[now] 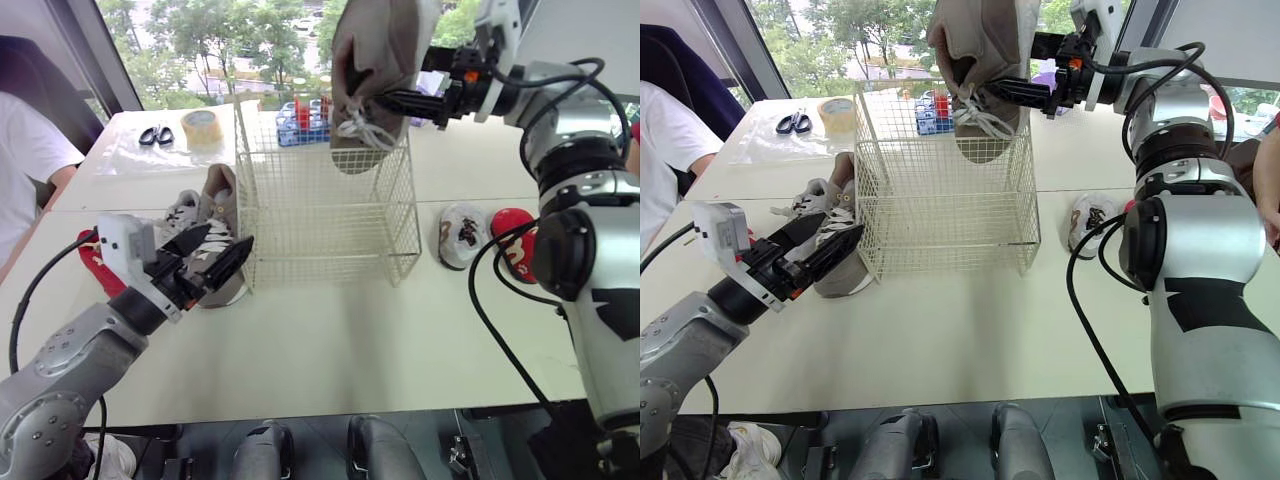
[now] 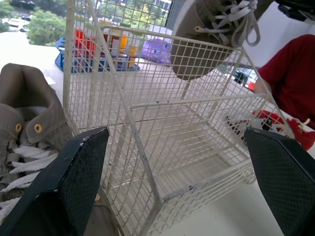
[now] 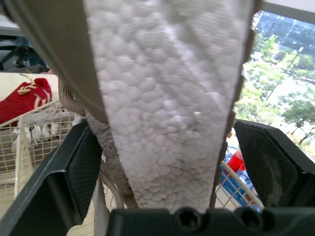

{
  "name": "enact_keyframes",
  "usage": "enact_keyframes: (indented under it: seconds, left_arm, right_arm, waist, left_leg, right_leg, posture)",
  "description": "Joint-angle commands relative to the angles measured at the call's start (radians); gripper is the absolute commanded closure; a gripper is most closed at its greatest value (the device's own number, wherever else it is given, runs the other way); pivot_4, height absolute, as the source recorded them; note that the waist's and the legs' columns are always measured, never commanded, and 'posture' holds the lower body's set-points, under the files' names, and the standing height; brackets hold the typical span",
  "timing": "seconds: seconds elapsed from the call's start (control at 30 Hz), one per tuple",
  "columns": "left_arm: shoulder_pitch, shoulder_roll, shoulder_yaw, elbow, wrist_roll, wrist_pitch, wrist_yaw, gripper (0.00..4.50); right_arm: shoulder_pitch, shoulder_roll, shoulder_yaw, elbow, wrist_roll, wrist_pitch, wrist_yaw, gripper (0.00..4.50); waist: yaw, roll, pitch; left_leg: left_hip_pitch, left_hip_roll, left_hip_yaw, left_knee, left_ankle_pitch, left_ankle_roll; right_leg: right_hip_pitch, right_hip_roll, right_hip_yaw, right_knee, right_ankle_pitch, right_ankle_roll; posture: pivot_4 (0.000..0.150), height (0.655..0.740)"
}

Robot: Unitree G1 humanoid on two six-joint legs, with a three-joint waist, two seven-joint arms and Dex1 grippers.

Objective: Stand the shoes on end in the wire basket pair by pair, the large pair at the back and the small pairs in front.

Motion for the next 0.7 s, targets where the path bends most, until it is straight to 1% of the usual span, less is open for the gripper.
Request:
enact_keyframes:
  seconds: [0.03,0.2,0.3,0.33,0.4,0.43,0.47,0.5,0.7]
  left_arm:
    - [-0.026,-0.005,-0.025,0.007,0.024,-0.013,-0.02,0.0]
    - [-0.055,-0.013,-0.057,0.038,0.049,-0.008,-0.037,0.0]
    - [-0.054,-0.021,-0.065,0.038,0.063,-0.007,-0.036,0.0]
    - [-0.051,-0.024,-0.066,0.035,0.066,-0.007,-0.034,0.0]
    - [-0.043,-0.029,-0.065,0.028,0.07,-0.006,-0.029,0.0]
    - [-0.038,-0.031,-0.064,0.025,0.07,-0.005,-0.027,0.0]
    - [-0.033,-0.032,-0.063,0.022,0.072,-0.004,-0.027,0.0]
    - [-0.029,-0.032,-0.062,0.021,0.075,-0.003,-0.026,0.0]
    - [-0.03,-0.033,-0.063,0.025,0.079,0.001,-0.02,0.0]
  right_arm:
    - [-0.036,-0.016,-0.041,-0.028,0.014,0.005,0.0,0.02]
    - [-0.054,-0.01,-0.111,-0.016,0.06,0.118,-0.015,0.02]
    - [-0.052,0.002,-0.123,-0.018,0.055,0.12,-0.035,0.78]
    - [-0.052,0.004,-0.129,-0.019,0.057,0.125,-0.032,1.18]
    - [-0.053,0.007,-0.14,-0.02,0.061,0.133,-0.018,2.17]
    - [-0.053,0.008,-0.141,-0.021,0.06,0.133,-0.011,2.58]
    - [-0.052,0.009,-0.138,-0.023,0.057,0.131,0.005,2.87]
    - [-0.053,0.012,-0.133,-0.026,0.051,0.121,0.019,2.99]
    - [-0.074,0.036,-0.096,-0.039,0.019,0.052,0.101,3.0]
  waist:
    - [0.0,0.0,0.0]
    - [-0.001,0.0,0.0]
    - [-0.001,0.0,0.0]
    - [-0.001,0.0,0.0]
    - [-0.001,0.0,0.0]
    - [-0.001,0.0,0.0]
    - [-0.001,0.0,0.0]
    - [-0.002,0.0,0.0]
    - [-0.005,0.0,0.0]
  left_leg:
    - [0.0,0.0,0.0,0.0,0.0,0.0]
    - [0.0,0.0,0.0,0.0,0.0,0.0]
    - [0.0,0.0,0.0,0.0,0.0,0.0]
    - [0.0,0.0,0.0,0.0,0.0,0.0]
    - [0.0,0.0,0.0,0.0,0.0,0.0]
    - [0.0,0.0,0.0,0.0,0.0,0.0]
    - [0.0,0.0,0.0,0.0,0.0,0.0]
    - [0.0,0.0,0.0,0.0,0.0,0.0]
    - [0.0,0.0,0.0,0.0,0.0,0.0]
  right_leg:
    - [0.0,0.0,0.0,0.0,0.0,0.0]
    - [0.0,0.0,0.0,0.0,0.0,0.0]
    - [0.0,0.0,0.0,0.0,0.0,0.0]
    - [0.0,0.0,0.0,0.0,0.0,0.0]
    - [0.0,0.0,0.0,0.0,0.0,0.0]
    - [0.0,0.0,0.0,0.0,0.0,0.0]
    - [0.0,0.0,0.0,0.0,0.0,0.0]
    - [0.0,0.0,0.0,0.0,0.0,0.0]
    - [-0.001,0.001,0.0,0.001,0.0,0.0]
  posture:
    - [0.15,0.74]
    - [0.15,0.74]
    - [0.15,0.74]
    - [0.15,0.74]
    - [0.15,0.74]
    - [0.15,0.74]
    - [0.15,0.74]
    - [0.15,0.74]
    - [0.15,0.74]
